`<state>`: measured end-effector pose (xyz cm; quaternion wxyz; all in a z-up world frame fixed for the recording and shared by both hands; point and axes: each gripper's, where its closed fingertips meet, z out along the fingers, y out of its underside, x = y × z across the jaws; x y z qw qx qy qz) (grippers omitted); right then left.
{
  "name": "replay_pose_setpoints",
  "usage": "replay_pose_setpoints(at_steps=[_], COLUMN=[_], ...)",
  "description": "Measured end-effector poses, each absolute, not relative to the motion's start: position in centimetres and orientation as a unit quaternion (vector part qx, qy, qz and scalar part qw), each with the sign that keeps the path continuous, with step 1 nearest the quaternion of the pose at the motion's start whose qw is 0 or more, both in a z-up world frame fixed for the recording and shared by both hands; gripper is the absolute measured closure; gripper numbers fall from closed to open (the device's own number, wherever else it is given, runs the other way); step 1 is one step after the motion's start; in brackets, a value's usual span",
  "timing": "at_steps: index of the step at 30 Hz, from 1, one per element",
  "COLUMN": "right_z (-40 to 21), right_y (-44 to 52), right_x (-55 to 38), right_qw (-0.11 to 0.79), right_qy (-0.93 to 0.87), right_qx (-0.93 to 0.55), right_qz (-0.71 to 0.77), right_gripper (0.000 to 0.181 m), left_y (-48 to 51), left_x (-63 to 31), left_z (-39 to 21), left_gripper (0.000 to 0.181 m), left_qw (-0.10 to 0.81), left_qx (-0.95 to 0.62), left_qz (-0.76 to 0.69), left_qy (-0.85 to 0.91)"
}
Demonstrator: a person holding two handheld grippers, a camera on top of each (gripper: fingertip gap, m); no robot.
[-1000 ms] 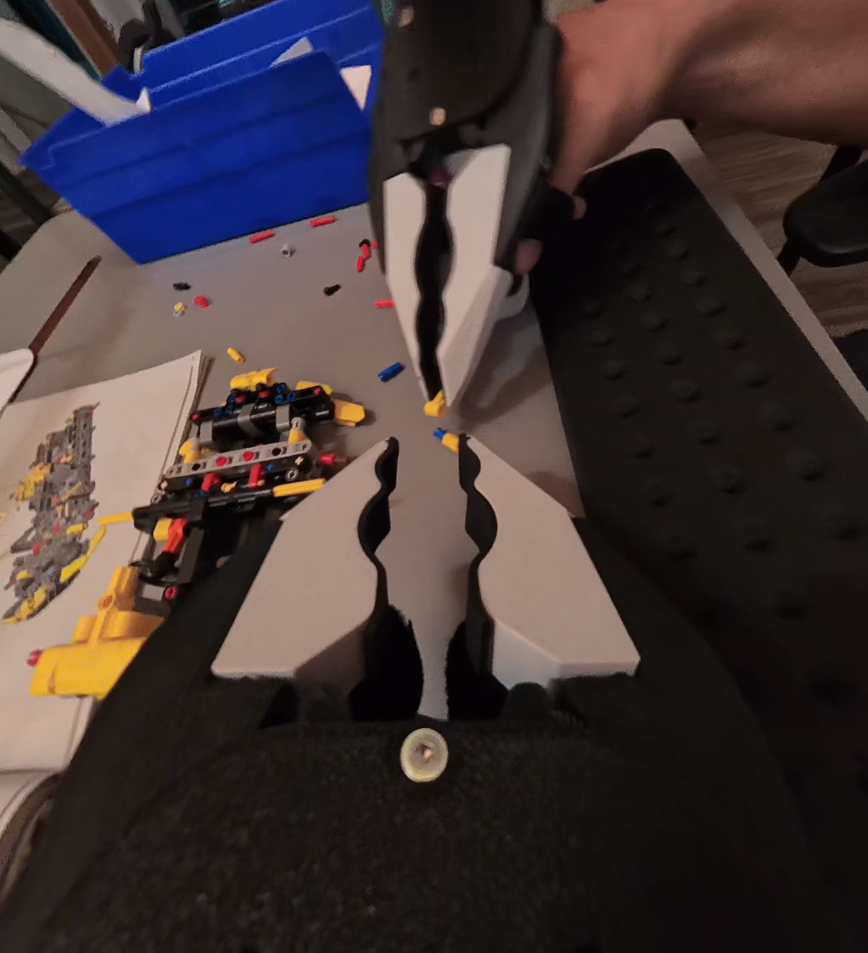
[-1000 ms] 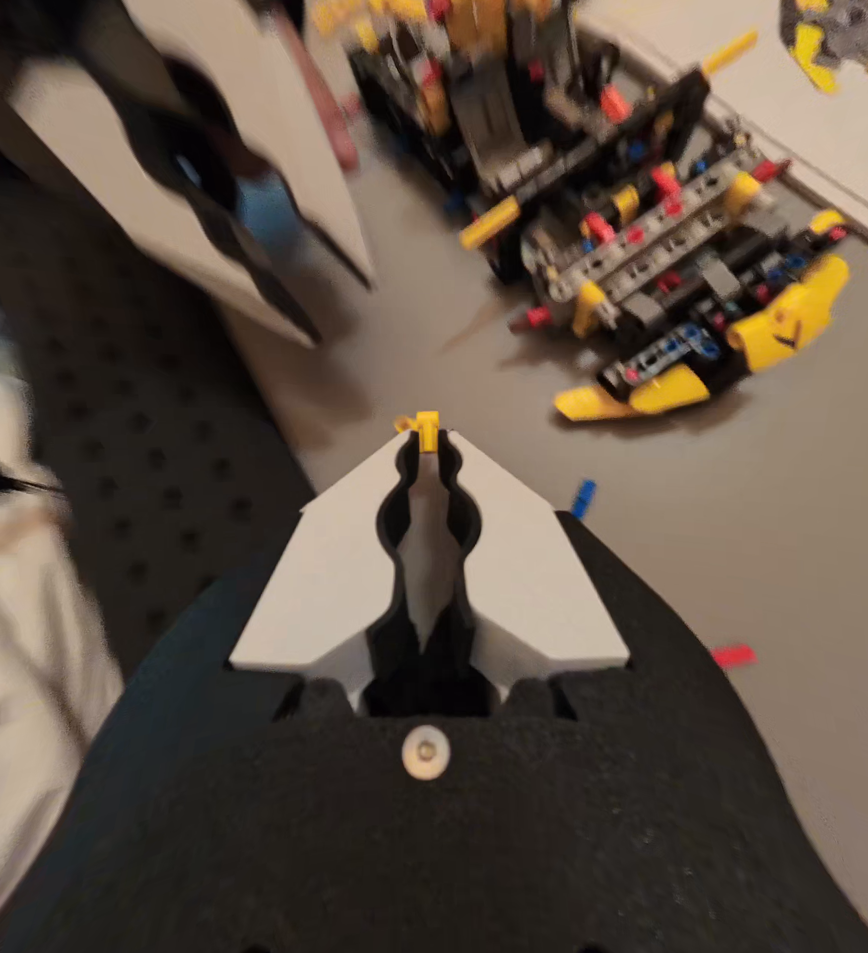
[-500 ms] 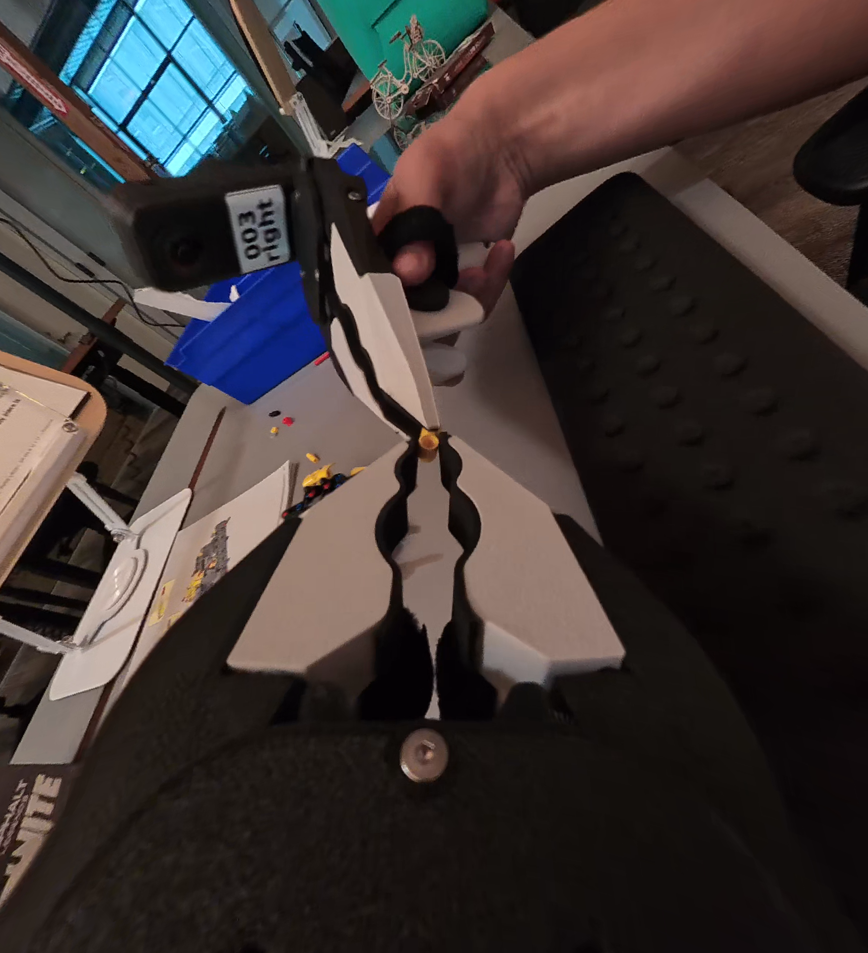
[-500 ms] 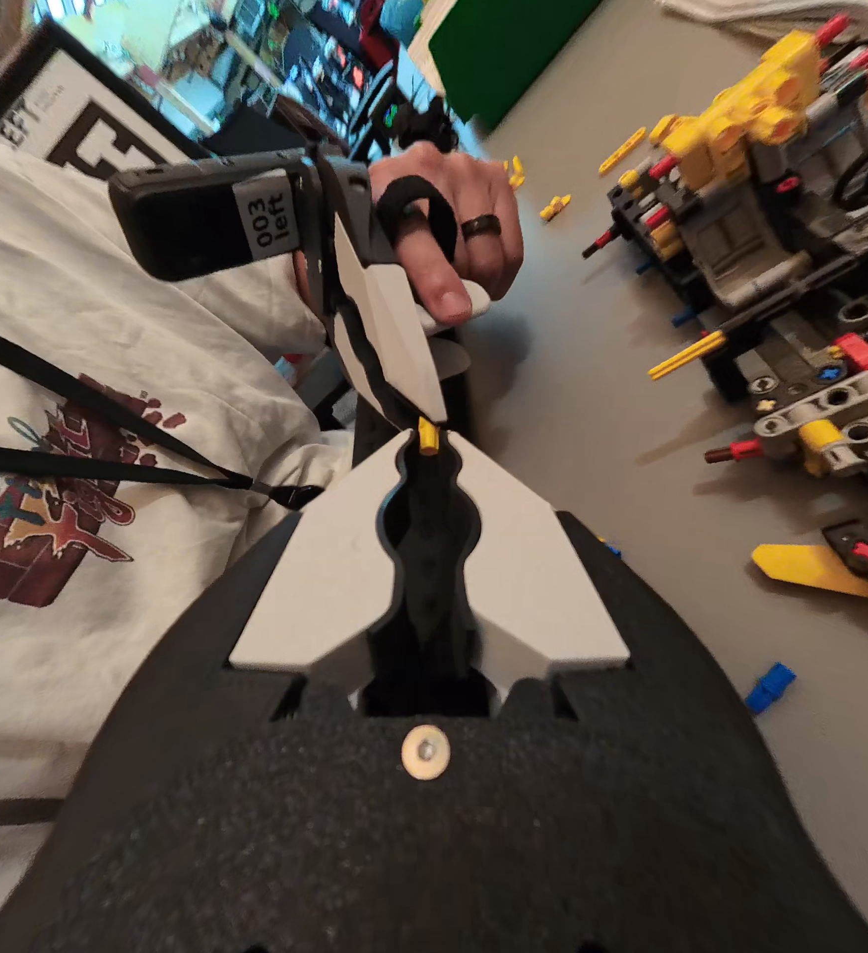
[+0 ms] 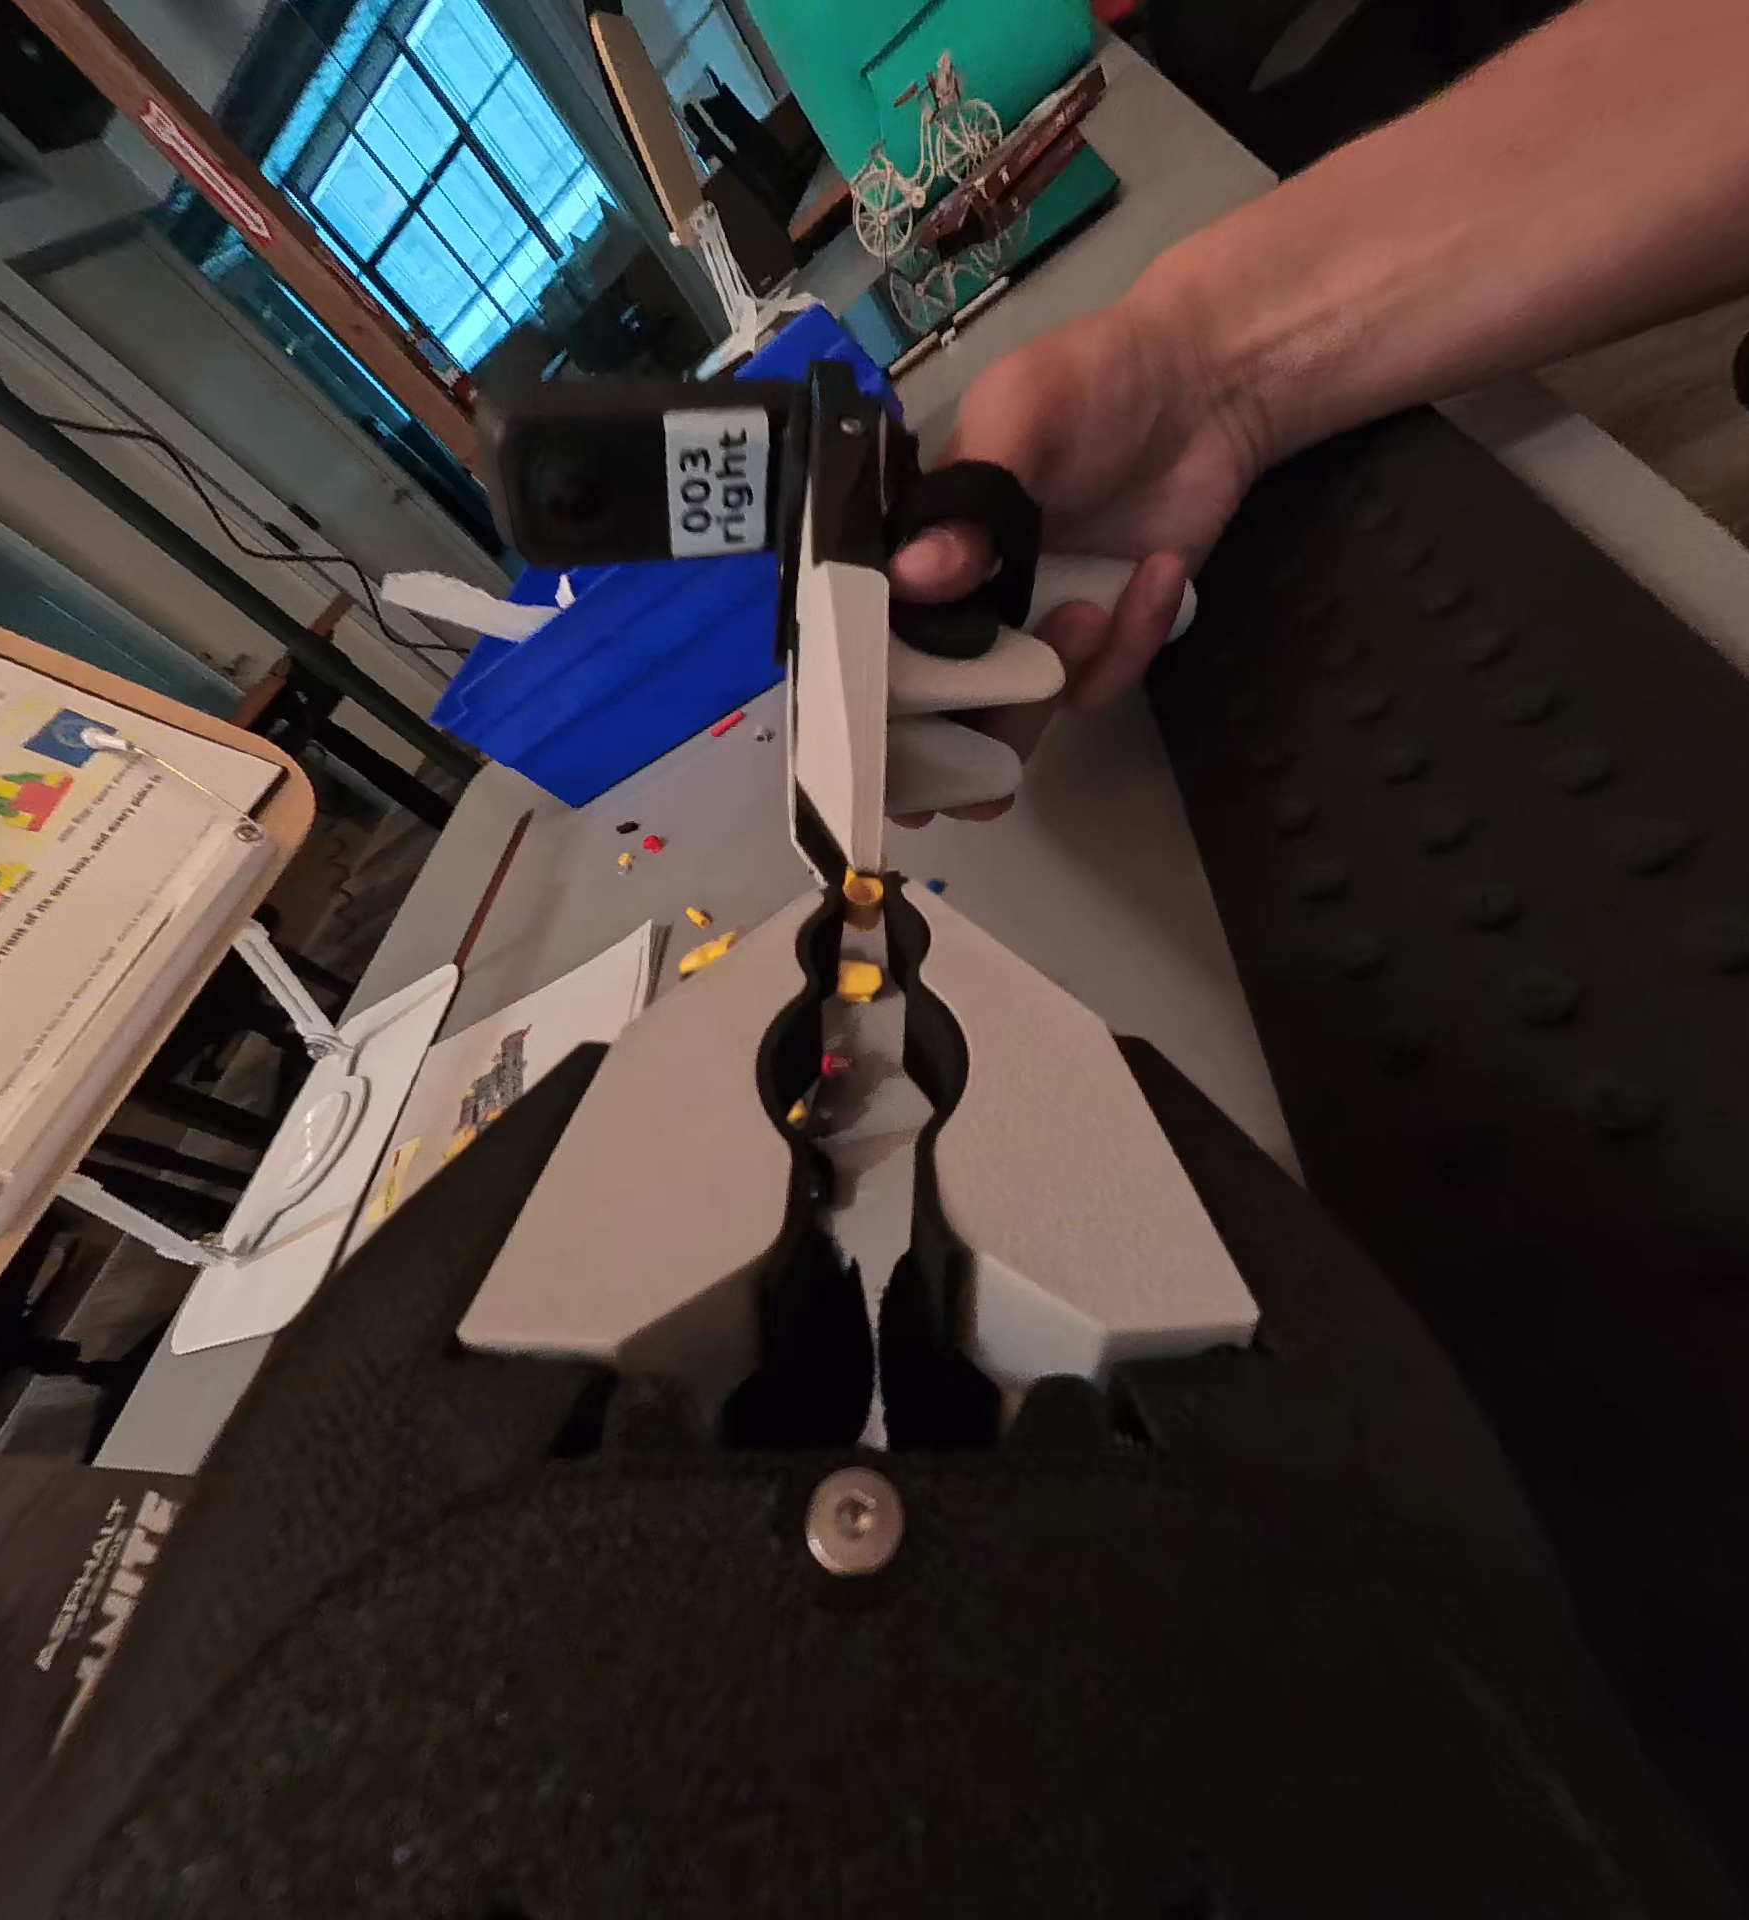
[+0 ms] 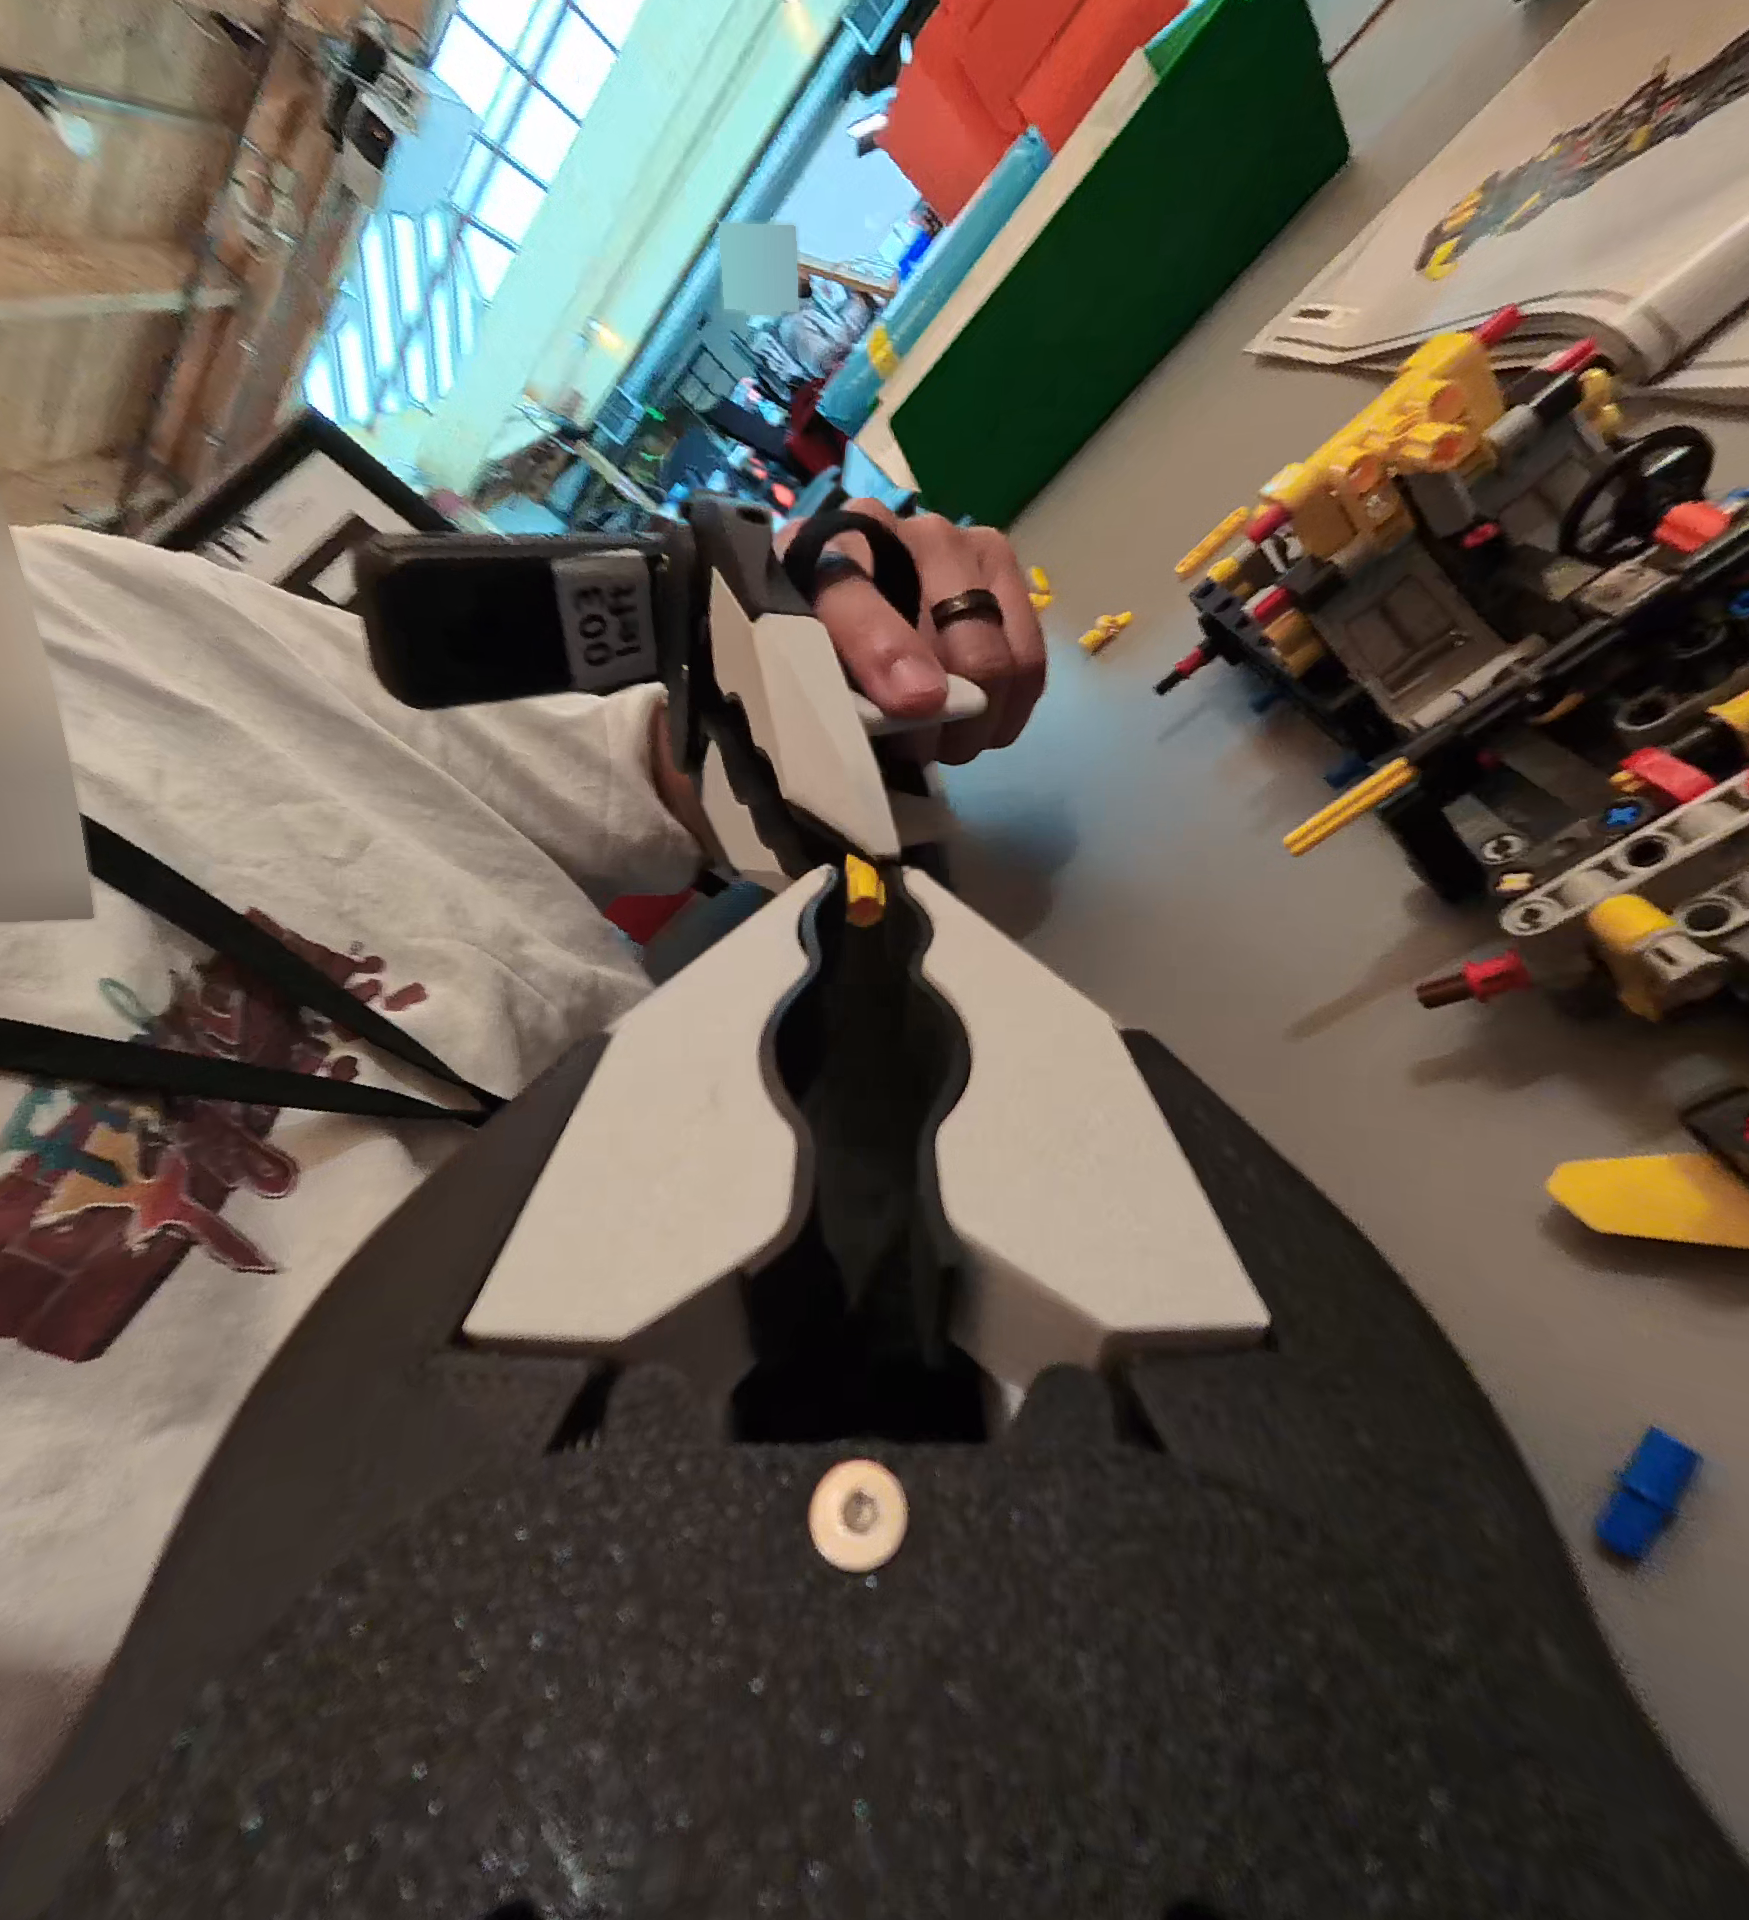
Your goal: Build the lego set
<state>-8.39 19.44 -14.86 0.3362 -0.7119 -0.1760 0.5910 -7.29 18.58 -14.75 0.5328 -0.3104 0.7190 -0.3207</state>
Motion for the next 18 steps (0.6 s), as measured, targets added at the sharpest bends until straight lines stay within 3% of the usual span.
replay_pose_setpoints(at_steps=[9,18], right_z=[-13.2,-13.6], right_y=[17.7,18.6], right_x=[-9.1,-8.2], right_qw=[0.267,0.310], right_qy=[-0.177,-0.164], right_qx=[-0.654,-0.670], right_qz=[0.685,0.655], right_gripper=[0.175,0.175], left_y=[16.8,17.9], left_x=[-7.8,-7.4], left_z=[-13.1,-13.3], left_gripper=[0.174,0.174], left_qw=[0.541,0.553], left_qx=[-0.281,-0.299], left_qz=[-0.369,-0.342], left_qy=[0.701,0.698])
